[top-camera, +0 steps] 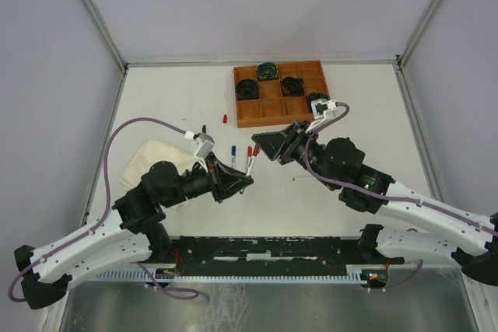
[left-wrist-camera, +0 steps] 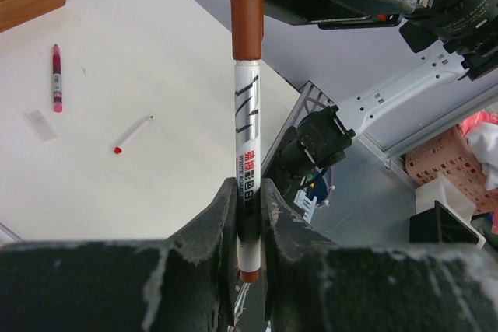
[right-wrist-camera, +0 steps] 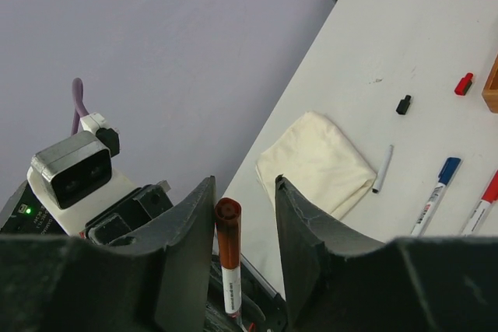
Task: Insert the pens into the pen caps
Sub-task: Press the pen cap onto the pen.
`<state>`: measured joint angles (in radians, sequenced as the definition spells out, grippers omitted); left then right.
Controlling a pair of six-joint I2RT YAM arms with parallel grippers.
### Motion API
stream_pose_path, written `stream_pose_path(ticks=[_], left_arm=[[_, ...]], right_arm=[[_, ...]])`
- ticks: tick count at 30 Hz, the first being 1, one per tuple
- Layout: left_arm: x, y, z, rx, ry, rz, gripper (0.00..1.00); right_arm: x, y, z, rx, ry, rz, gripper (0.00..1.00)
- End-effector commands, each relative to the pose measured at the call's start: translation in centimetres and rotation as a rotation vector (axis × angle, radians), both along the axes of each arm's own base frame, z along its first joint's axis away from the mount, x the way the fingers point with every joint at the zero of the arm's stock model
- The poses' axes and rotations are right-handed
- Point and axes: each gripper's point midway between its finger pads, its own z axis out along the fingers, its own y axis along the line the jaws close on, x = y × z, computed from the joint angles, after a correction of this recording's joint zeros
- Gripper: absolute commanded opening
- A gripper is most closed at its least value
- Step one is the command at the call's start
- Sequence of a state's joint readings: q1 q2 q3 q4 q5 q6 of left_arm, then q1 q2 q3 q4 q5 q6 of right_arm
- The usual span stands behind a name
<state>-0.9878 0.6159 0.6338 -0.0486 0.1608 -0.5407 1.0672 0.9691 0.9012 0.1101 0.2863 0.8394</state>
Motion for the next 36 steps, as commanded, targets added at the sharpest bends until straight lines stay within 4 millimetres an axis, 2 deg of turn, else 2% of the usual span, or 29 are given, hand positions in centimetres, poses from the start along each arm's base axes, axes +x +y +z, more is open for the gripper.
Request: stream_pose_path(ticks=[1, 10, 13, 15, 24, 28, 29, 30, 36], left_arm=[[-0.1, -0.1, 2.6, -0.061, -0.078, -0.018, 0.03], [0.4, -0.2, 4.3, -0.087, -0.098, 0.007, 0.03], [0.7, -0.1, 5.1, -0.099, -0.106, 0.024, 0.03], [0.9, -0.1, 6.0, -0.114, -0.113, 0.033, 0.03], [1.1, 1.2, 10.4, -0.237, -0.159, 0.087, 0.03], [1.0, 1.3, 12.1, -0.261, -0.182, 0.090, 0.03], [0.9, 1.3, 13.1, -0.276, -0.196, 0.083, 0.03], [0.9, 1.3, 13.5, -0.281, -0.201, 0.081, 0.03], [0.9, 1.1, 14.7, -0.303, -0.216, 0.074, 0.03]], right_arm=[[-0.6, 0.4, 2.8, 0.052, -0.039, 0.035, 0.42], [-1.1, 1.1, 1.4, 0.043, -0.007, 0.078, 0.21], [-1.4, 1.3, 1.0, 0.032, 0.005, 0.095, 0.11], [-1.4, 1.4, 0.6, 0.022, 0.018, 0.101, 0.01], [-1.8, 1.3, -0.3, -0.075, 0.039, 0.115, 0.00], [-2.4, 1.5, -1.8, -0.100, 0.069, 0.146, 0.00], [-3.1, 1.9, -3.1, -0.111, 0.096, 0.164, 0.00], [-3.4, 2.1, -3.6, -0.116, 0.104, 0.172, 0.00], [-5.5, 3.1, -6.0, -0.158, 0.137, 0.205, 0.00]])
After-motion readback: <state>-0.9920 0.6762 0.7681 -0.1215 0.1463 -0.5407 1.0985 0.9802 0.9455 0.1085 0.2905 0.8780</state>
